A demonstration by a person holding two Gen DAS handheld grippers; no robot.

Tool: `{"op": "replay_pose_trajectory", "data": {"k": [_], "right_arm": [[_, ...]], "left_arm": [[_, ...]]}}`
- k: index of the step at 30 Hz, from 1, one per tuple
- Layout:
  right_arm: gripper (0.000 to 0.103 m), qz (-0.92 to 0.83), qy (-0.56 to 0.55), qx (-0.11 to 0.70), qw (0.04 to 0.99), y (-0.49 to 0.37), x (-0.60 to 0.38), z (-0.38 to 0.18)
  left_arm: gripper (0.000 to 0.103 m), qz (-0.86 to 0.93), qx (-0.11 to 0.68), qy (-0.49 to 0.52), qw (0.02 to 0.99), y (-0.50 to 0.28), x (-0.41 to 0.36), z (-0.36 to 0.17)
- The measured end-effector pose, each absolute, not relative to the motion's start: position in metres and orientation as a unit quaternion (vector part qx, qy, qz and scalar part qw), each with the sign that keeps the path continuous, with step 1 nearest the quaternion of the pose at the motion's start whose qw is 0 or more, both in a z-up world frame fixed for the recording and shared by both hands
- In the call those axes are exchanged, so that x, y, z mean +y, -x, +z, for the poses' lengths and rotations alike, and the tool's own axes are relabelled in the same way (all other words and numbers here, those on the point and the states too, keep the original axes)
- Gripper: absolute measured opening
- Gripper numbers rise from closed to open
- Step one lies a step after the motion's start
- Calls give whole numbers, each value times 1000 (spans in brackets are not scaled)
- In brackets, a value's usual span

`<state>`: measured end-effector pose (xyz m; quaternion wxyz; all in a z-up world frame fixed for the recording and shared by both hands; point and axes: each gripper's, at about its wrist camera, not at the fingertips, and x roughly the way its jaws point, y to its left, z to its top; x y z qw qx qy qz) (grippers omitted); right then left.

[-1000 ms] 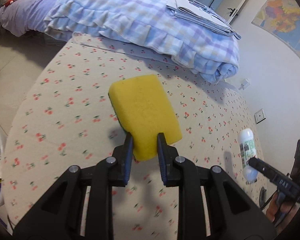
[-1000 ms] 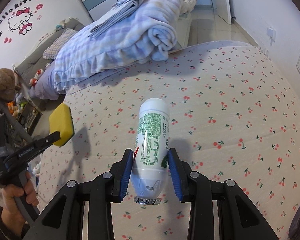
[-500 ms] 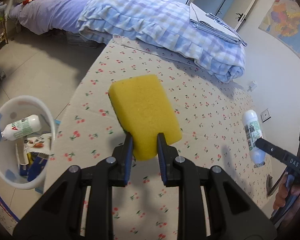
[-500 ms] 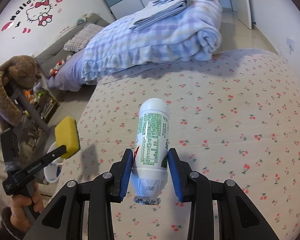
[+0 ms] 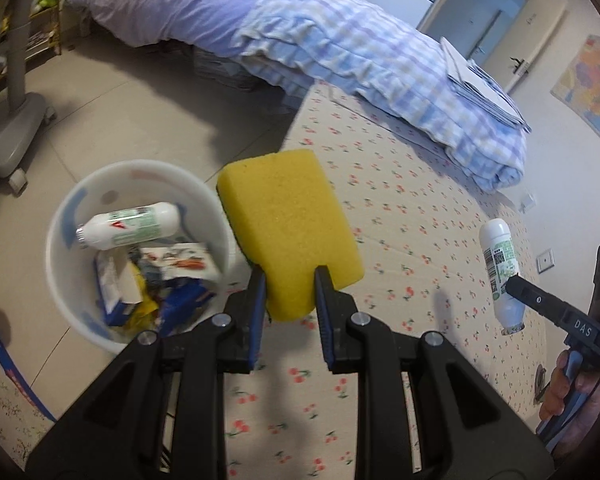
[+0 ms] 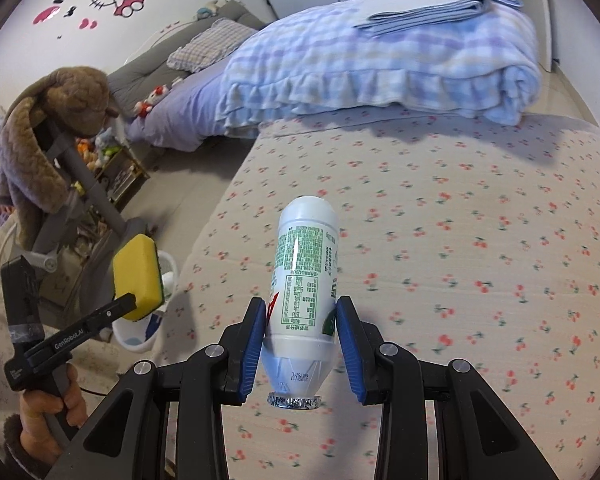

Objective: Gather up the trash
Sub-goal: 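Carry the sponge and AD bottle over the wastebasket, then open both grippers over the wastebasket to drop the sponge and bottle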

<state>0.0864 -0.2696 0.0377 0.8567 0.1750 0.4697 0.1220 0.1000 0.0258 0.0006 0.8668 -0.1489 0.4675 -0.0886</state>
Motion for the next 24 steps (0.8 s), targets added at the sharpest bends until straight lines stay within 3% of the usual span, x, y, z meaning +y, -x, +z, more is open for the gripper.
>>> {"op": "replay_pose_trajectory", "data": {"k": [16,19,21,24], "right_arm": [[37,197,-138,484,841,-117,-151,40],[37,211,-136,483,839,-122,-132,38],[37,223,-139,482,836,-125,-122,35],[37,235,-138,483,832,-129,-106,33]], "left_arm": [[29,12,483,206,851,-96,124,-22],[45,46,497,206,841,-102,130,-24],[77,69,507,205,834,-102,135,-26],[80,86,513,213,827,-99,143,-26]]}}
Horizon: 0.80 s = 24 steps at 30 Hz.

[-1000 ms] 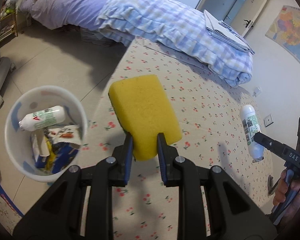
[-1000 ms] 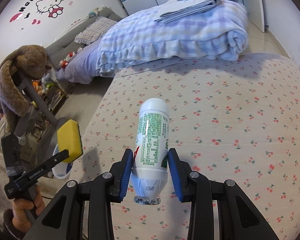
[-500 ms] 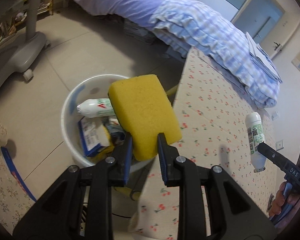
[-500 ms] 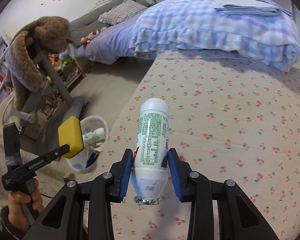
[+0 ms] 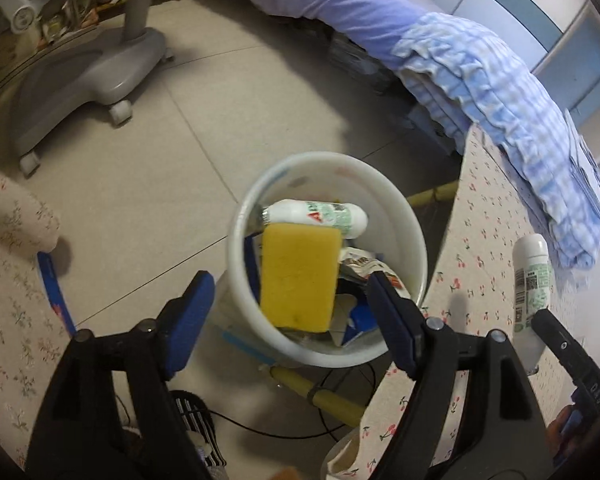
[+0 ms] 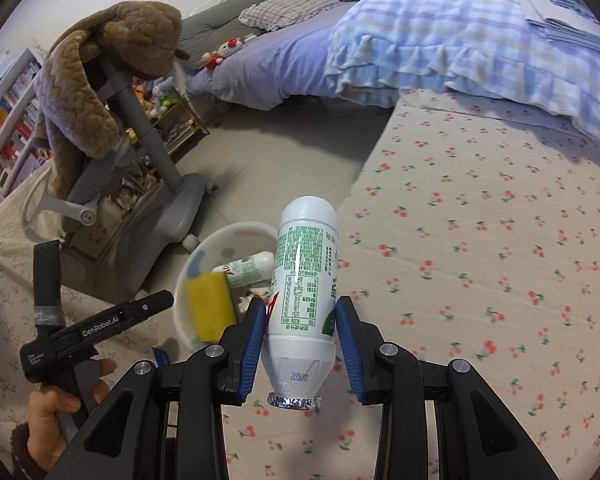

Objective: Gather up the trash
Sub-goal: 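Open both grippers over the wastebasket to drop the sponge and bottle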

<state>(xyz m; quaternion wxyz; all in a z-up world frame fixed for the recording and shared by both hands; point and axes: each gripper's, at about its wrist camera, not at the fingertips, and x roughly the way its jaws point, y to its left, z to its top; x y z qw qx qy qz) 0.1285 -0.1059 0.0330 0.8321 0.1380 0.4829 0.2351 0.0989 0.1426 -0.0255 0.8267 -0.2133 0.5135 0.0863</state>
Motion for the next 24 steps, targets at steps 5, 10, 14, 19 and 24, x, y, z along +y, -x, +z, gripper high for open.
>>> {"op": "replay_pose_trajectory", "data": {"k": [5,10,14,19,24], "right_arm": [[37,253,-131,481,829,-136,-81,28],[37,269,-136,488,819,-144,-58,17],[48,281,-137,485,817,-149,-41,11],[75,270,-159,476,822,-149,-49,12],[79,232,-168,475,832,-140,-78,22]], "left_arm": [[87,113,522,199,822,-96,151,-24],[92,132,514,184,828,-95,159,-19],[93,136,512,176,830,-97,162,-18],[97,137,512,176,830,-99,161,-19],[102,119,508,166,837,-97,147,-16]]}}
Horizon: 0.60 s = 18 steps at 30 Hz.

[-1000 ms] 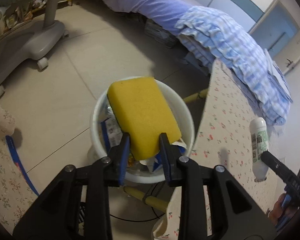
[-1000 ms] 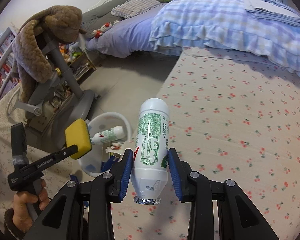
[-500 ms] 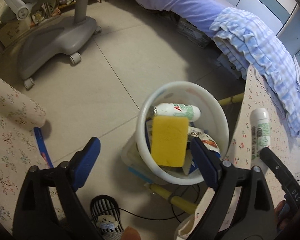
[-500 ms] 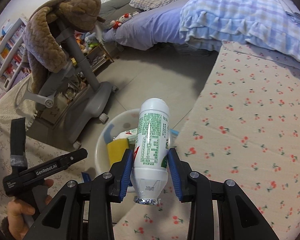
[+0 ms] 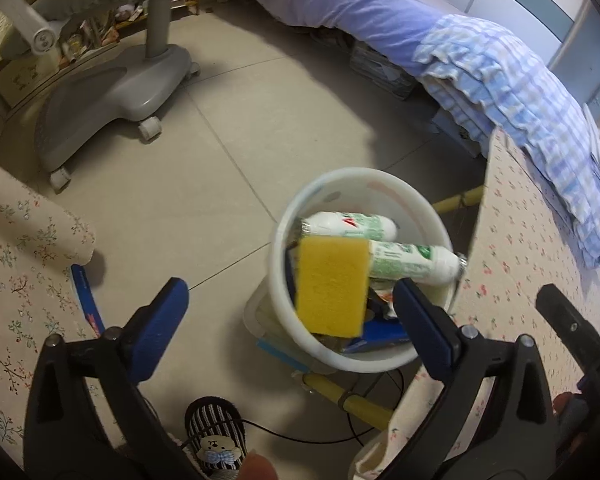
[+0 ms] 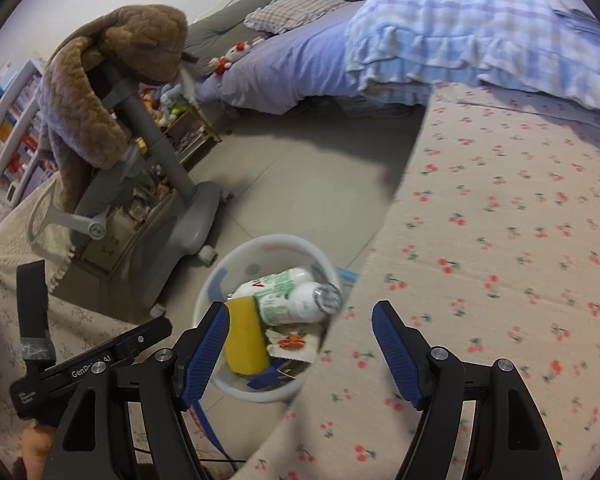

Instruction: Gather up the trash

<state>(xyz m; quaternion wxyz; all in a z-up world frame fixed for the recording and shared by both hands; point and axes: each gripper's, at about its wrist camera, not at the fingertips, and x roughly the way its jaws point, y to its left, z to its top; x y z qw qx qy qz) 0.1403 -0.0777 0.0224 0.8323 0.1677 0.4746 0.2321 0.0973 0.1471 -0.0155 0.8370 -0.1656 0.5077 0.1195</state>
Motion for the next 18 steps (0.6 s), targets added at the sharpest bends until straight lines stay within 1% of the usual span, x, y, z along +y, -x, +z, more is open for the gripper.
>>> {"op": "replay_pose_trajectory", "data": {"k": [1,3,5,6,7,10,18], "right_arm": [[80,218,-163,476,836,-136,-84,26],[88,199,-147,472,846,-127,-96,37],[93,181,-129,462,858,-115,-105,49],[100,172,-120,454,866,-106,-112,56],[103,163,-113,444,874,-96,-120,62],[103,139,-102,429,887,-69,-142,73],[103,34,-74,407,910,-6,-190,70]], "left_arm": [[102,112,506,162,840,-96,142,-14],[102,97,500,153,847,-93,130,-9],[102,87,494,140,854,-89,118,-4],[102,83,491,126,858,-85,108,-1],[102,80,489,116,861,-82,102,1],[102,51,482,87,870,-67,78,8],[102,31,431,52,900,-16,36,22]]}}
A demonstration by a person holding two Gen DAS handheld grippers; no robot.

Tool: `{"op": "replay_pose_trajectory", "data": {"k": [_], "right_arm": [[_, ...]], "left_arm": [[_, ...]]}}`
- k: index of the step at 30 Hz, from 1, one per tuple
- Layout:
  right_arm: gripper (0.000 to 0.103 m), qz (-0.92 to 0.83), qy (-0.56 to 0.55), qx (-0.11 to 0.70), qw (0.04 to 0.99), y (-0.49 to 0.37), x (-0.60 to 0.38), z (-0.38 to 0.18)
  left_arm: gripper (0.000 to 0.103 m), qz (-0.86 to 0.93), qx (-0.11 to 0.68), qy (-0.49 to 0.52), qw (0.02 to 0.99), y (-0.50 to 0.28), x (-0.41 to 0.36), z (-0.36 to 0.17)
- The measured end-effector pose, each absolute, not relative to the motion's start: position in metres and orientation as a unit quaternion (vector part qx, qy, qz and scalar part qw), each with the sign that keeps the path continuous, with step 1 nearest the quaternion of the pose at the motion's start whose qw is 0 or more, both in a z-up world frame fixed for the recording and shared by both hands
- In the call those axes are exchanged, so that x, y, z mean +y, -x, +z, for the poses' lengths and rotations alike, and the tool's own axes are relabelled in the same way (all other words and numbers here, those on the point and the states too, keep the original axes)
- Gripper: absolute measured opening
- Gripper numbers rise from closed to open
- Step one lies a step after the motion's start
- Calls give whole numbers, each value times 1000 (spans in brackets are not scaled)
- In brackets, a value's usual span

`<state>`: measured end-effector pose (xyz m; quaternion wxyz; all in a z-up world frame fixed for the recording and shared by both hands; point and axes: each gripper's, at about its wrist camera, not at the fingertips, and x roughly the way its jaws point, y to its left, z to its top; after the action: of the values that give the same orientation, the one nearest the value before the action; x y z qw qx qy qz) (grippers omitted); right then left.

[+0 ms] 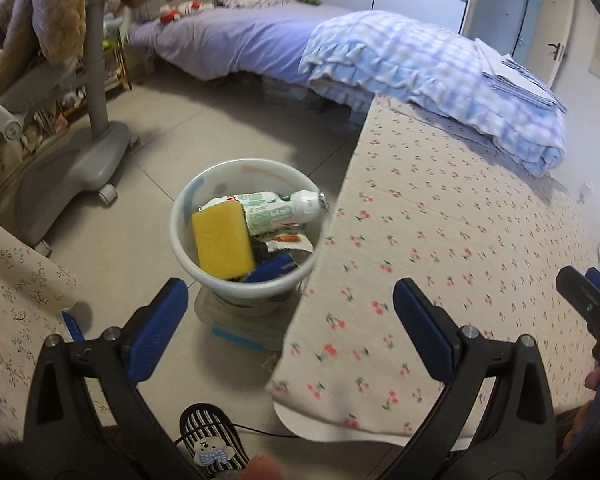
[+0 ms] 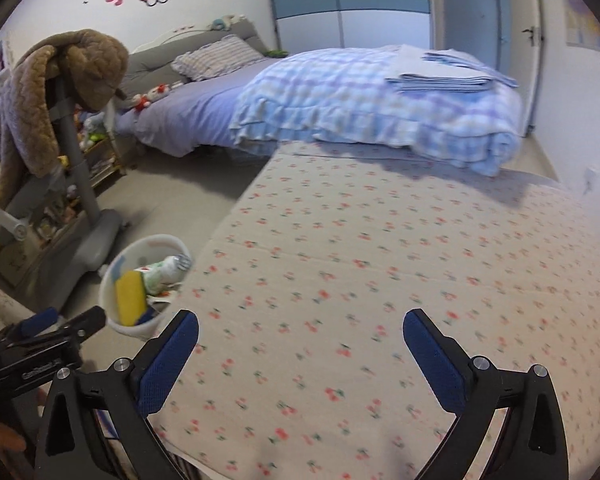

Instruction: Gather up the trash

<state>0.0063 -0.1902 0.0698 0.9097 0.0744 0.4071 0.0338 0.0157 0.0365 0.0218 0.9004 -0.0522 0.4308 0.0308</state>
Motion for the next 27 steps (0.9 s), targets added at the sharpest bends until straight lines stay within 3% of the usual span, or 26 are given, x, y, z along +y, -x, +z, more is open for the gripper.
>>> {"op": "replay_pose_trajectory", "data": {"k": [8,27], "right_arm": [[103,-28,-89,359,929,47,-209,48],[103,-24,-101,368,924,46,-208,32]], "left_arm": [[102,24,420,50,906,8,15,11],[102,28,407,35,912,18,4,6]]}}
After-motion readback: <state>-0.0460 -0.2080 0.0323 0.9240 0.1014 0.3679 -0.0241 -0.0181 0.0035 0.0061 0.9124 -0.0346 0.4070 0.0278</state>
